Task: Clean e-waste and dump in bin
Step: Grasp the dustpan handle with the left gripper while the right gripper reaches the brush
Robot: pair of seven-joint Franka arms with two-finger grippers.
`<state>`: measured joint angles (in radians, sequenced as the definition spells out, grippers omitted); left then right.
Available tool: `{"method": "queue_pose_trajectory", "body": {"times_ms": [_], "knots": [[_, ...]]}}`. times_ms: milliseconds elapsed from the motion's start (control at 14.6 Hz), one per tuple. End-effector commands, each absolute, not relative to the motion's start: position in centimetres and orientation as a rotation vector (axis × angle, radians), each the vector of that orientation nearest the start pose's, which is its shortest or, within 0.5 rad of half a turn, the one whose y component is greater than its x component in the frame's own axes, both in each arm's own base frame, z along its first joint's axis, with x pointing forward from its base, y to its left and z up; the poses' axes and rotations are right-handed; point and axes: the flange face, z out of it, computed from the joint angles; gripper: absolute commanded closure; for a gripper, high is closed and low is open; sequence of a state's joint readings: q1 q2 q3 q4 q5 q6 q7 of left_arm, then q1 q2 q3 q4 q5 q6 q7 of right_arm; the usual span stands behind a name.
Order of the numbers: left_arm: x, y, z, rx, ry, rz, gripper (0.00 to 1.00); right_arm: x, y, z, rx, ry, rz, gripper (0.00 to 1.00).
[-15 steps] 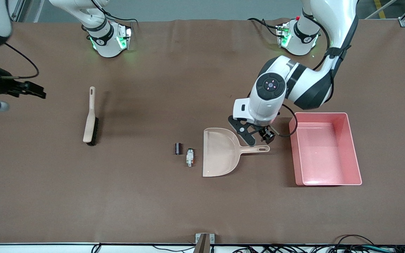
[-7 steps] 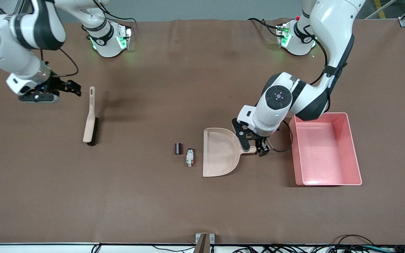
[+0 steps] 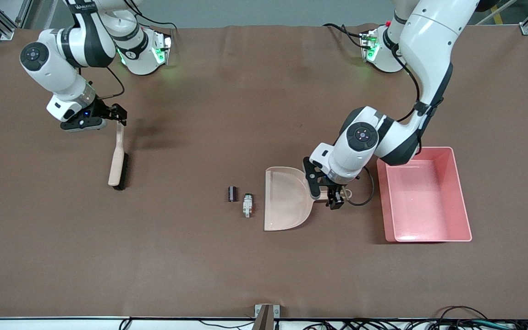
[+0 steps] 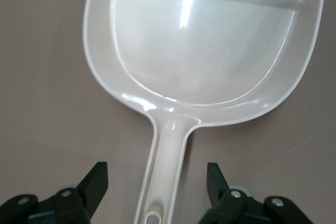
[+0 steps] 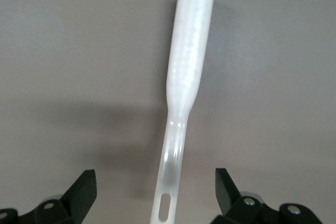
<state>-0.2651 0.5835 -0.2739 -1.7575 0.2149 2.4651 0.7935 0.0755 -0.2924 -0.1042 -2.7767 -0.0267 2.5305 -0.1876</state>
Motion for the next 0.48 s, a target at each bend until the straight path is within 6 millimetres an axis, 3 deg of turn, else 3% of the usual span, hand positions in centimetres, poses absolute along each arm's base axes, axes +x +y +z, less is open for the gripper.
{"method": "queue_pose_trajectory", "body": {"times_ms": [0, 137, 342, 410], "knots": [[58.8, -34.1, 25.1, -2.258, 2.1, -0.239, 0.19, 36.7, -1.2, 29.4, -3.113, -0.426, -0.158, 0.0], [58.8, -34.2, 24.2, -2.227, 2.115, -0.248, 0.21, 35.9, -1.2, 27.1, -3.117, -0.423, -0.194, 0.0], [58.7, -34.5, 23.7, -2.201, 2.13, -0.25, 0.24, 35.0, -4.4, 24.3, -3.141, -0.275, -0.162, 0.0], [58.7, -34.5, 23.4, -2.201, 2.132, -0.244, 0.25, 34.6, -4.5, 24.0, -3.141, -0.268, -0.148, 0.0]]}}
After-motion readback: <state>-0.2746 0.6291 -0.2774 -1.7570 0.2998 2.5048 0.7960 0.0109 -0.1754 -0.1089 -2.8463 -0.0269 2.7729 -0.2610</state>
